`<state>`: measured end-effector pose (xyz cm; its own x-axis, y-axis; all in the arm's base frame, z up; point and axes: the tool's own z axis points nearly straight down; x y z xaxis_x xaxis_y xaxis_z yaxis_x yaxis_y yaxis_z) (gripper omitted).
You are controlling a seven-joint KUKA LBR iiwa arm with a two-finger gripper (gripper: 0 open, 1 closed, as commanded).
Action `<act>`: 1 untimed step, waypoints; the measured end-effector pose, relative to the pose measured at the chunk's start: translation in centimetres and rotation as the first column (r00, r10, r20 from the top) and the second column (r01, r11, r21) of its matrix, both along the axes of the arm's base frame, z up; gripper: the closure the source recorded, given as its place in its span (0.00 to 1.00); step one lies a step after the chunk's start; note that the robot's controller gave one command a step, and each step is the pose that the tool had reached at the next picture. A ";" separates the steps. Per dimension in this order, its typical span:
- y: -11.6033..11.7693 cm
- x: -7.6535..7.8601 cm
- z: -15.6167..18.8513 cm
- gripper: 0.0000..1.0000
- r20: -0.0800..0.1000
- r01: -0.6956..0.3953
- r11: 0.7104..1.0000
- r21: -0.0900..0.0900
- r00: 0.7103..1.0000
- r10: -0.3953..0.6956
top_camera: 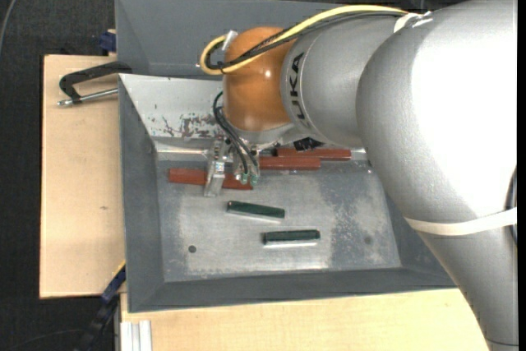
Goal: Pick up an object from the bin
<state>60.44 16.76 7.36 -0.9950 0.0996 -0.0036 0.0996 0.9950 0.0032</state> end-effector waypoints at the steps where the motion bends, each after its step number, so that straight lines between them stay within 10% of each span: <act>1: 0.1 0.3 13.2 1.00 0.011 -0.001 1.000 0.003 1.000 0.001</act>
Offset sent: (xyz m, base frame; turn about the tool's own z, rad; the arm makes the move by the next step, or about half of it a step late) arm -0.0001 0.0000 0.1246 0.0000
